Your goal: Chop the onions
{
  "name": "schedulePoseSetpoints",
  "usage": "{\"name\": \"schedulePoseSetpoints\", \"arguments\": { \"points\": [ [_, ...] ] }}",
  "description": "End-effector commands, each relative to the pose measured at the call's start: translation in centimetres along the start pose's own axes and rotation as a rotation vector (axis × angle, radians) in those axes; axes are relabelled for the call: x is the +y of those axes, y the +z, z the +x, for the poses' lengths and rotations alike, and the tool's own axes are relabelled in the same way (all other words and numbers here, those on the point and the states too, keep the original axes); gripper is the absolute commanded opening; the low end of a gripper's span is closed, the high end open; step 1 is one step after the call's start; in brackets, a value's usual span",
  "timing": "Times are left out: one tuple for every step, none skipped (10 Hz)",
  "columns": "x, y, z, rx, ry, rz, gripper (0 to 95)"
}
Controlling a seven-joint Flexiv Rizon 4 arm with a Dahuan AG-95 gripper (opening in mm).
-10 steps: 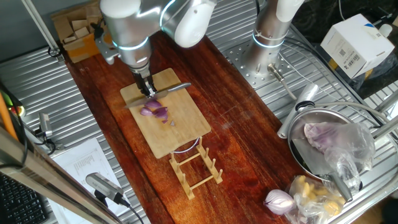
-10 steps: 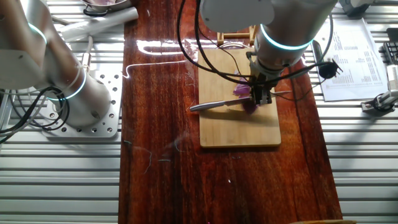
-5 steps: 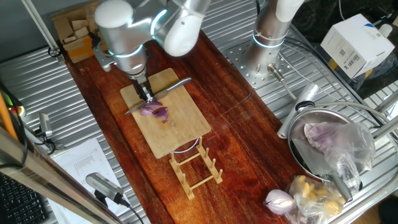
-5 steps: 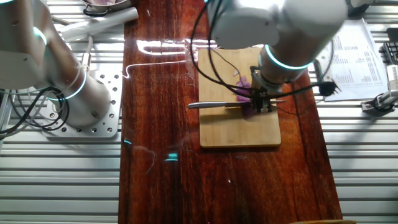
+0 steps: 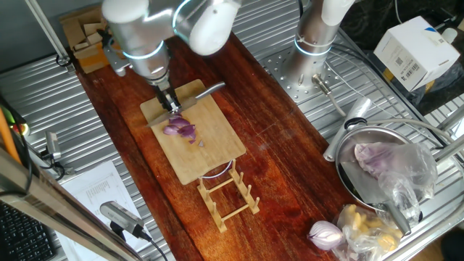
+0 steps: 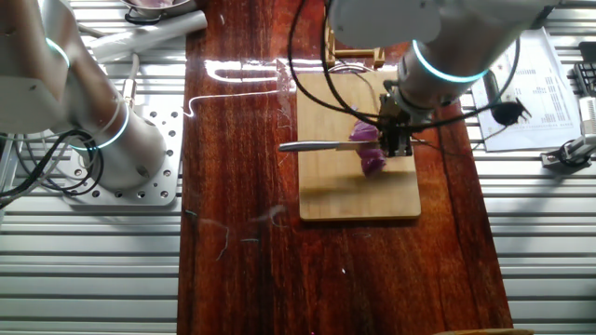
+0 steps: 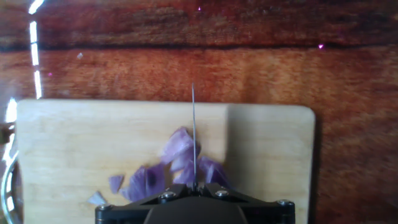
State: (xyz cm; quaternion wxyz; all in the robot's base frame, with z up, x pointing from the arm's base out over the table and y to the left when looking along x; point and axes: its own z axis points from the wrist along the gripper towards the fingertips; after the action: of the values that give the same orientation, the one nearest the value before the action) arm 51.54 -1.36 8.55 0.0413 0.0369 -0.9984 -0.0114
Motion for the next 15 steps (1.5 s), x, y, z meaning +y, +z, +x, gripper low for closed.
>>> {"name": "schedulePoseSetpoints", "arguments": {
  "points": [
    [-0.6, -0.4, -0.1, 0.008, -0.015, -0.005, 0.0],
    [-0.9, -0.4, 0.0, 0.008, -0.021, -0.005, 0.0],
    [-1.7, -0.4, 0.2, 0.009, -0.034, -0.004, 0.0],
    [-2.1, -0.2, 0.5, 0.008, -0.041, -0.005, 0.0],
    [-2.2, -0.1, 0.7, 0.006, -0.044, -0.007, 0.0],
    [-2.3, 0.3, 1.0, 0.000, -0.048, -0.009, 0.0],
    [-2.3, 0.9, 1.2, -0.003, -0.051, -0.011, 0.0],
    [-2.0, 1.9, 1.2, -0.009, -0.051, -0.008, 0.0],
    [-1.9, 3.4, 0.9, -0.026, -0.057, -0.002, 0.0],
    [-1.9, 4.2, 0.8, -0.035, -0.061, -0.001, 0.0],
    [-1.8, 5.2, 0.6, -0.033, -0.064, -0.002, 0.0],
    [-1.9, 4.8, 0.3, -0.019, -0.065, 0.005, 0.0],
    [-1.8, 4.5, 0.0, -0.012, -0.064, 0.000, 0.0],
    [-1.7, 4.1, -0.3, 0.001, -0.050, -0.011, 0.0],
    [-1.6, 3.3, -0.4, 0.009, -0.049, -0.008, 0.0]
  ]
}}
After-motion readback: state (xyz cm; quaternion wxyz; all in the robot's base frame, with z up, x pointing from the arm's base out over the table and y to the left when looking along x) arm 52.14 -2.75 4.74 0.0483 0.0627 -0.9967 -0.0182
